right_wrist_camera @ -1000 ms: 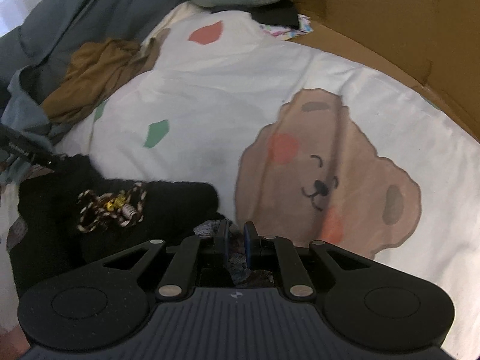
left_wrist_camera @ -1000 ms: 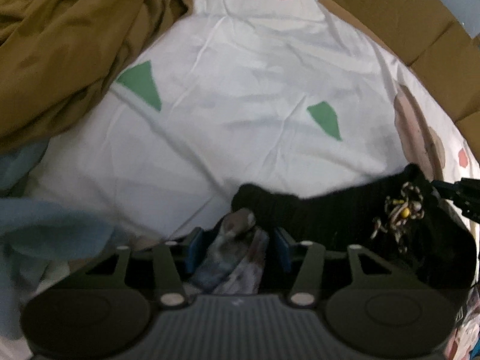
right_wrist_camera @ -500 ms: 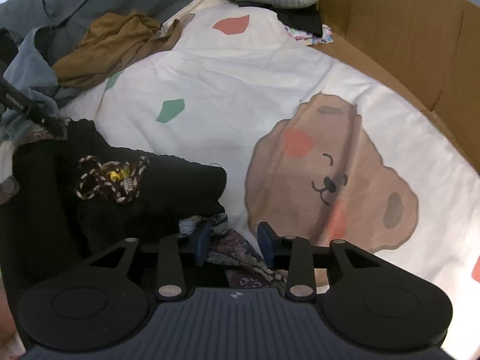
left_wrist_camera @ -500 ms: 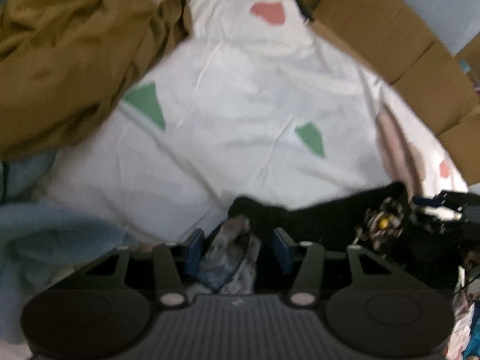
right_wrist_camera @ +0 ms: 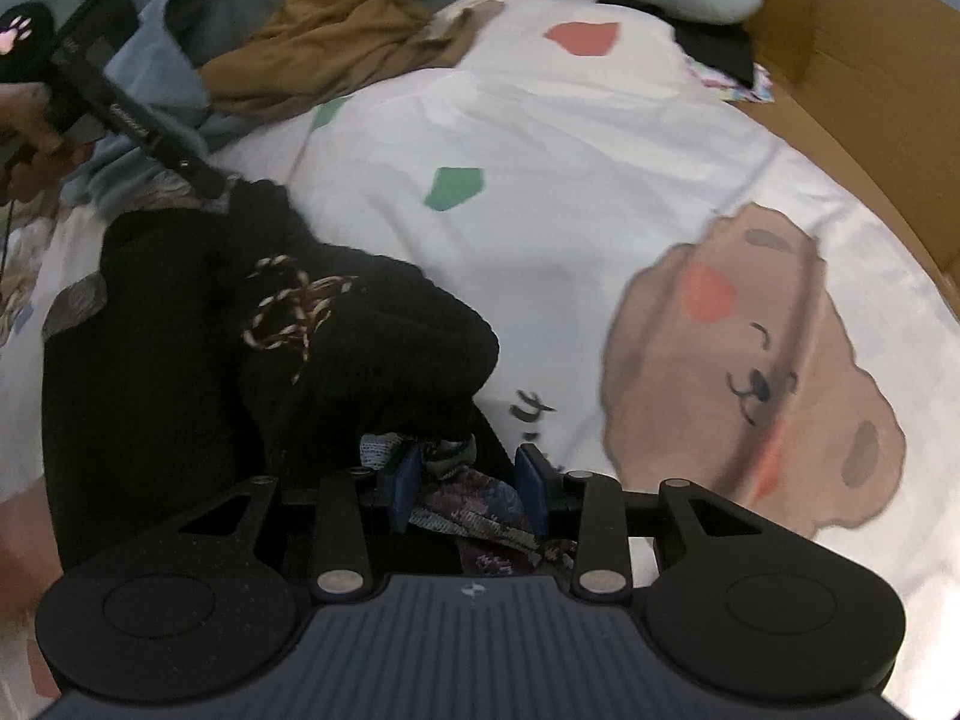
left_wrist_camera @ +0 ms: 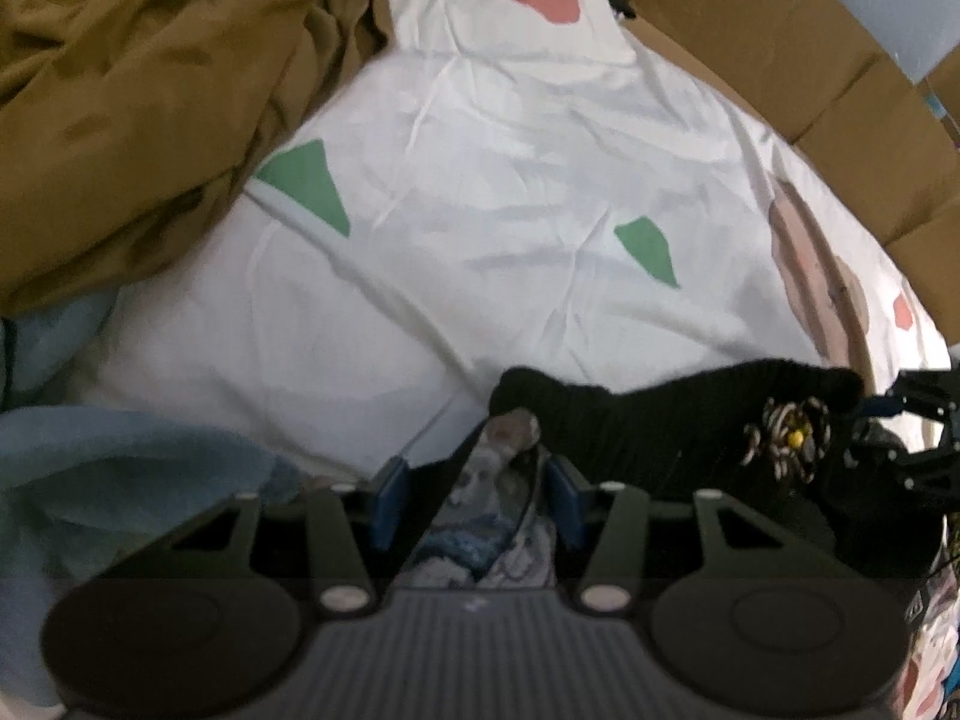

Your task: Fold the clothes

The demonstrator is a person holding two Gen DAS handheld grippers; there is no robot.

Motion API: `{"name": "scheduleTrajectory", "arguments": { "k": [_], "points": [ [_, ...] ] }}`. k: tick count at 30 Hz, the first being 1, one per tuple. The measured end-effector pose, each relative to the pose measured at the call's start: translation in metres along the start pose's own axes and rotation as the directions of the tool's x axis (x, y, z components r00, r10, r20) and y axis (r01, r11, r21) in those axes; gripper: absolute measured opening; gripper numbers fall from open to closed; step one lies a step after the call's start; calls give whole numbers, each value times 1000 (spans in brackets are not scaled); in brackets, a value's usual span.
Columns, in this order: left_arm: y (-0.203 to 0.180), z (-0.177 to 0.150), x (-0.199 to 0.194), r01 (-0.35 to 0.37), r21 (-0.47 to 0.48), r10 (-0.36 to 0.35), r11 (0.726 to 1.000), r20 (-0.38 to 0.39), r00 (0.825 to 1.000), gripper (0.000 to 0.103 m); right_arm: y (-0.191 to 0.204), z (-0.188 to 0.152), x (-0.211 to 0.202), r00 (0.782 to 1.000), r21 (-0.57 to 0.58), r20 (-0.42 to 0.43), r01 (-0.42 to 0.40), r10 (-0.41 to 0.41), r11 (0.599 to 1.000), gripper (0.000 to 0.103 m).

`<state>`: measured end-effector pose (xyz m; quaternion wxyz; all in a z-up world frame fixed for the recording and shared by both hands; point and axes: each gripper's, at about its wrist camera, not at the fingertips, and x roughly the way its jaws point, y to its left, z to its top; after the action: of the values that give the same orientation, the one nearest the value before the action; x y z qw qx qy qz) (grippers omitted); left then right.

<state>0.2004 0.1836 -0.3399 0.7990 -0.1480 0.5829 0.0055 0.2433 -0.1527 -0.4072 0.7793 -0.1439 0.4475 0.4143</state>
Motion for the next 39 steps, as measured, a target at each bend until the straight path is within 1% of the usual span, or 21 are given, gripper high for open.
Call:
{"name": "scheduleTrajectory", "arguments": {
  "k": [6, 9, 12, 13, 14, 16, 17, 18, 21, 22, 24, 25, 26, 27, 28, 29, 32, 34, 39],
  "points": [
    [-3, -3, 8, 6, 33, -5, 999, -21, 1000, 53, 20, 6, 9, 1000, -93, -9, -26, 26, 995, 42],
    [-4, -1, 8, 12, 35, -12, 999, -14, 1000, 53, 31, 7, 15, 999, -137, -18, -34, 32, 990, 41],
    [-4, 3, 3, 51, 22, -51, 998, 10, 999, 53, 38, 5, 18, 999, -149, -13, -39, 37, 988, 41],
    [-3, 4, 2, 61, 17, -61, 998, 14, 998, 53, 38, 4, 18, 999, -147, -9, -43, 42, 988, 39],
    [-2, 5, 2, 65, 11, -66, 998, 15, 998, 53, 38, 4, 18, 999, -143, -5, -47, 47, 989, 32],
    [-1, 7, 4, 73, 3, -73, 997, 13, 997, 53, 38, 3, 18, 998, -134, 4, -56, 57, 989, 22],
    [0, 7, 6, 72, 2, -72, 997, 8, 997, 53, 38, 2, 19, 998, -130, 8, -61, 63, 990, 14],
    [0, 8, 9, 74, -1, -74, 997, 3, 997, 53, 38, 2, 18, 998, -128, 12, -61, 63, 990, 9],
    [2, 6, 20, 95, -27, -96, 995, -20, 995, 52, 36, 3, 11, 998, -123, 28, -48, 52, 991, 6],
    [2, 6, 22, 105, -33, -105, 994, -25, 994, 50, 33, 3, 8, 998, -117, 38, -38, 43, 992, 6],
    [2, 4, 23, 120, -29, -121, 992, -29, 992, 43, 27, 5, -1, 998, -89, 64, -10, 16, 996, 5],
    [1, 3, 23, 127, -20, -128, 992, -28, 991, 31, 22, 5, -5, 997, -71, 75, 2, 3, 997, 5],
    [-1, 3, 22, 128, -5, -128, 992, -26, 991, 25, 18, 6, -9, 996, -54, 86, 17, -12, 998, 5],
    [-3, 3, 20, 123, 13, -123, 992, -22, 992, 22, 13, 6, -13, 995, -42, 94, 33, -29, 999, 5],
    [-5, 3, 18, 122, 31, -122, 992, -17, 992, 16, 9, 7, -16, 994, -33, 100, 50, -46, 998, 5],
    [-7, 3, 16, 126, 47, -126, 991, -9, 992, 13, 6, 8, -20, 992, -25, 106, 67, -64, 997, 5],
    [-14, 7, 4, 132, 91, -136, 987, 42, 990, 10, -5, 10, -29, 986, -1, 122, 118, -117, 993, 5],
    [-21, 12, -4, 136, 119, -147, 984, 87, 985, 9, -9, 11, -34, 979, 8, 130, 160, -159, 987, 4],
    [-40, 26, -20, 139, 198, -175, 970, 181, 968, 9, -22, 14, -48, 950, 48, 136, 278, -282, 959, 4]
  ]
}}
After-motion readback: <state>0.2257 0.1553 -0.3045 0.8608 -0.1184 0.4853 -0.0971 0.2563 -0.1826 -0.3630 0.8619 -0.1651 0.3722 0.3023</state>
